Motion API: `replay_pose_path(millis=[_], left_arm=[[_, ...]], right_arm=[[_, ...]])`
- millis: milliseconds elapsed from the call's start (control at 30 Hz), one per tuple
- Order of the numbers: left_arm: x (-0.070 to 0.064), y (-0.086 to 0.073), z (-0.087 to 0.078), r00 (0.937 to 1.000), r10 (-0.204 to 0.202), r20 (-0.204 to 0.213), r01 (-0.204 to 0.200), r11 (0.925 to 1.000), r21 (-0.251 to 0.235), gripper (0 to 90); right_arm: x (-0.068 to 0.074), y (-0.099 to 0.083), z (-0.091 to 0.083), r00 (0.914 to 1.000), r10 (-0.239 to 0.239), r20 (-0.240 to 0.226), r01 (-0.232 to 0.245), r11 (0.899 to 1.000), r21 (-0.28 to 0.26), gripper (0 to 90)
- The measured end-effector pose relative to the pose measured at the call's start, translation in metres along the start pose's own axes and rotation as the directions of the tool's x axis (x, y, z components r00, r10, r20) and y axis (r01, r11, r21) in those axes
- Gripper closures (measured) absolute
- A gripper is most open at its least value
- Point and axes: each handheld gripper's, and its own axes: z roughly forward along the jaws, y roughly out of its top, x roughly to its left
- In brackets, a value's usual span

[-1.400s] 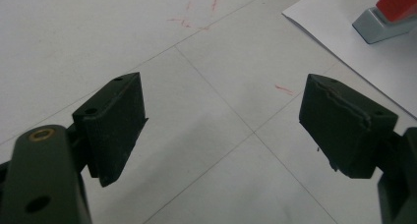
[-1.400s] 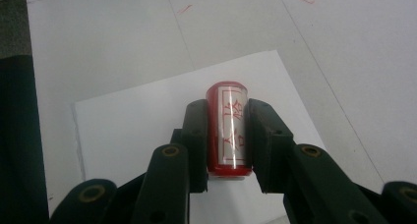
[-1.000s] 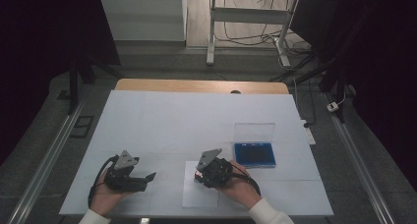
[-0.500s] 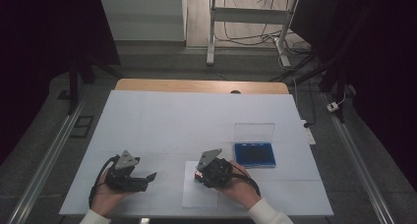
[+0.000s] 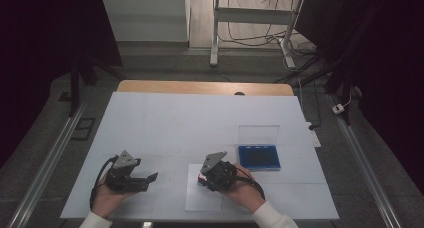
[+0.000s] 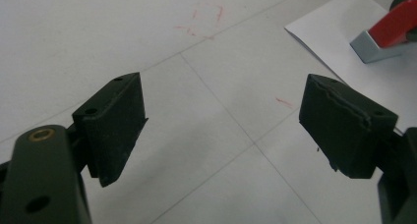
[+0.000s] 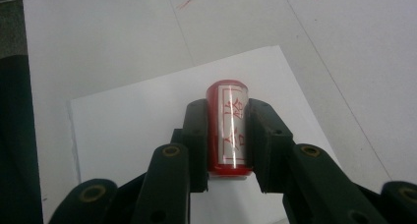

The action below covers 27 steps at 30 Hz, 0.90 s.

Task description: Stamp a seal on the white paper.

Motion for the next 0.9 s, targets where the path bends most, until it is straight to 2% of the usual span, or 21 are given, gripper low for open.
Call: replay_pose_path(millis=[67, 500, 567, 600, 633, 667, 700, 800, 833, 900], left_arm=[[-0.001, 0.002, 0.0, 0.9999, 0.012, 0.0, -0.012, 0.9999, -0.004, 17.9], [0.0, 0.001, 0.003, 1.0, 0.007, -0.003, -0.007, 0.9999, 0.009, 17.8], [0.0, 0.0, 0.002, 1.0, 0.008, -0.002, -0.008, 0.9999, 0.009, 17.8], [0.001, 0.0, 0.002, 1.0, 0.007, -0.002, -0.007, 0.9999, 0.01, 17.9], [0.0, 0.0, 0.003, 1.0, 0.004, -0.003, -0.004, 1.0, 0.007, 17.9], [0.0, 0.0, 0.002, 1.0, 0.003, 0.003, -0.003, 1.0, 0.004, 17.9], [0.0, 0.0, 0.002, 1.0, 0.001, 0.004, -0.001, 1.0, 0.003, 17.9], [-0.001, 0.001, 0.002, 1.0, 0.003, 0.002, -0.003, 1.0, 0.006, 17.9], [-0.001, 0.001, 0.002, 1.0, 0.005, 0.0, -0.005, 1.0, 0.008, 17.9], [-0.001, 0.001, 0.003, 1.0, 0.007, -0.001, -0.007, 0.9999, 0.011, 17.8]], right_arm=[[-0.001, -0.001, 0.0, 1.0, -0.002, -0.008, 0.002, 1.0, -0.009, 70.4], [-0.004, -0.002, 0.0, 0.9996, 0.004, -0.027, -0.005, 1.0, -0.027, 70.1], [-0.007, 0.0, -0.004, 0.9989, -0.014, -0.044, 0.012, 0.999, -0.044, 69.7], [-0.009, 0.002, -0.008, 0.9992, -0.026, -0.032, 0.025, 0.999, -0.044, 69.5], [-0.011, 0.003, -0.014, 0.9989, -0.013, -0.045, 0.01, 0.997, -0.081, 69.4], [-0.014, 0.003, -0.021, 0.9962, 0.017, -0.085, -0.029, 0.989, -0.142, 69.4], [-0.016, 0.003, -0.029, 0.9944, 0.04, -0.098, -0.057, 0.982, -0.182, 69.3], [-0.019, 0.003, -0.043, 0.9961, 0.061, -0.065, -0.073, 0.973, -0.217, 69.3], [-0.02, 0.001, -0.044, 0.9951, 0.073, -0.067, -0.086, 0.97, -0.226, 69.3], [-0.022, -0.001, -0.043, 0.9943, 0.079, -0.072, -0.093, 0.971, -0.219, 69.3]])
